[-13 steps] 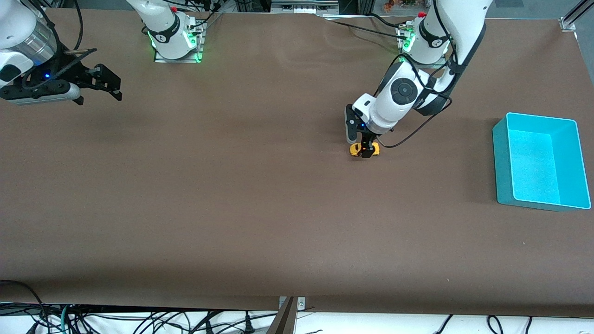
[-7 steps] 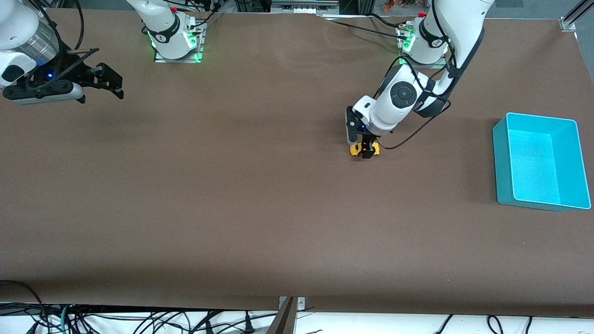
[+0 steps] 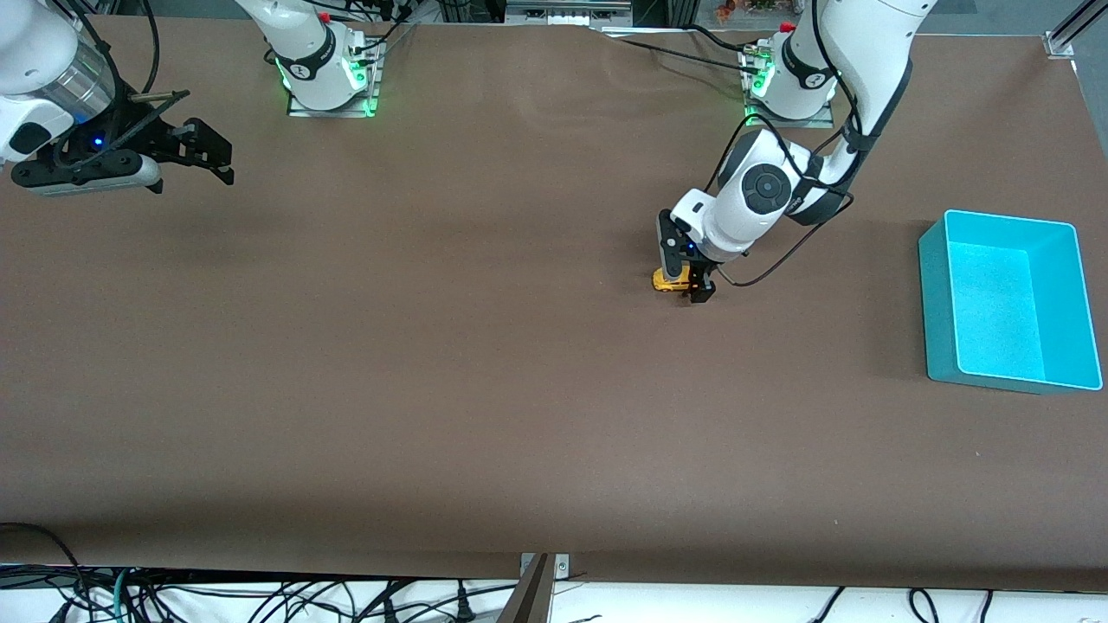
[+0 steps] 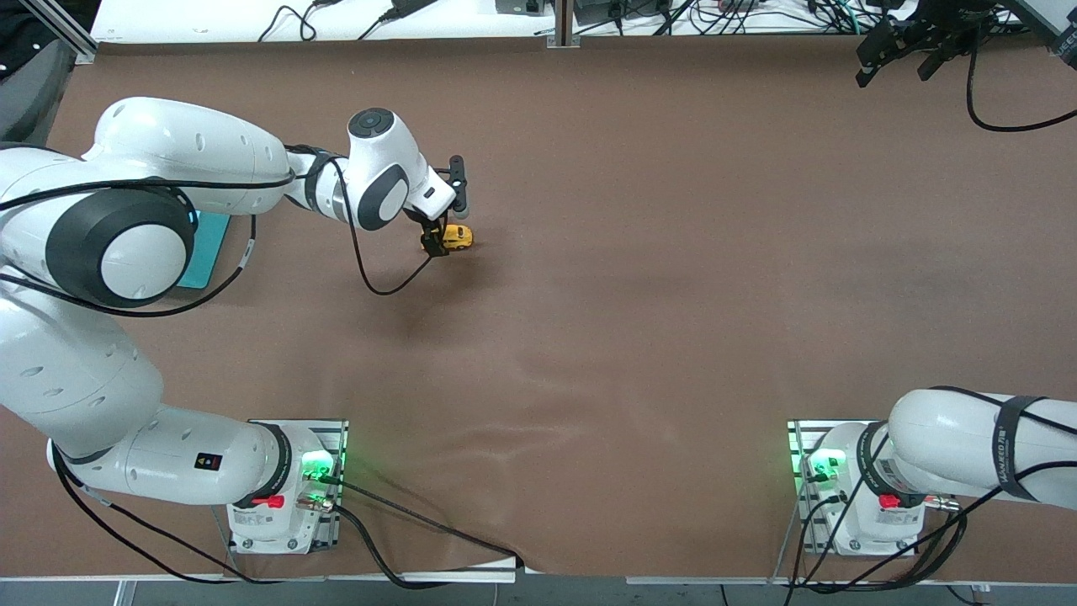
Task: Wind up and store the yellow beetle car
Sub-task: 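Close the left gripper on the yellow car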
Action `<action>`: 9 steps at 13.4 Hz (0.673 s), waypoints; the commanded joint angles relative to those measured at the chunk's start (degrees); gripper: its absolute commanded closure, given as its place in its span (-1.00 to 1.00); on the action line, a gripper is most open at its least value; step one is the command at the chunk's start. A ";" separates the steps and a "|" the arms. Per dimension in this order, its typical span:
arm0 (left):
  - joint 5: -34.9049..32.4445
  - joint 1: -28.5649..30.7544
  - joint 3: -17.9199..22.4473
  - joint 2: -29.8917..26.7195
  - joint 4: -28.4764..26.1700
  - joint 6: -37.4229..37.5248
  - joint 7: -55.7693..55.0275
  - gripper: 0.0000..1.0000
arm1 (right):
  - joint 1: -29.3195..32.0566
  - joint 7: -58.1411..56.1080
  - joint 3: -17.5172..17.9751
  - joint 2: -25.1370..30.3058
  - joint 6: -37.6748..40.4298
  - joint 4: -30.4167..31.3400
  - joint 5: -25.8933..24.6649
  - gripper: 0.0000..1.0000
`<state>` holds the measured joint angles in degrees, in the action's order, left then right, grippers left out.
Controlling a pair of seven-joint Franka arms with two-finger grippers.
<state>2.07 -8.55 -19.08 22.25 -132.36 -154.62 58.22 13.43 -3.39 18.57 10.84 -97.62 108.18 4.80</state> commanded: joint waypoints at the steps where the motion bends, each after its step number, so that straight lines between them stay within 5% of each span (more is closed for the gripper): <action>1: -1.19 -0.24 0.18 0.51 -0.45 -1.74 0.14 -0.86 | 0.11 0.75 0.24 -0.73 0.77 -1.39 0.82 -1.00; 3: -1.19 -0.42 0.18 0.60 -0.45 -1.74 0.14 -0.82 | 0.11 0.84 0.32 -0.73 0.85 -1.39 0.82 -1.00; 4: -1.28 -0.59 0.18 0.60 -0.45 -1.91 0.14 -0.62 | 0.11 0.84 0.32 -0.64 0.94 -1.13 0.82 -1.00; 5: -1.19 -0.59 0.18 0.51 -0.45 -1.91 0.23 -0.06 | 0.11 0.84 0.32 -0.73 0.85 -1.22 0.91 -1.00; 7: -1.19 -0.59 0.18 0.51 -0.45 -1.82 0.32 0.69 | 0.11 0.84 0.32 -0.73 1.03 -1.39 0.82 -1.00; 9: -1.28 -0.51 0.18 0.16 -0.36 -1.65 0.84 0.95 | 0.11 0.84 0.32 -0.73 0.77 -1.22 0.91 -1.00</action>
<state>2.07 -8.92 -19.11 22.99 -132.35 -155.63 58.29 13.43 -3.33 18.64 10.62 -97.61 108.18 4.81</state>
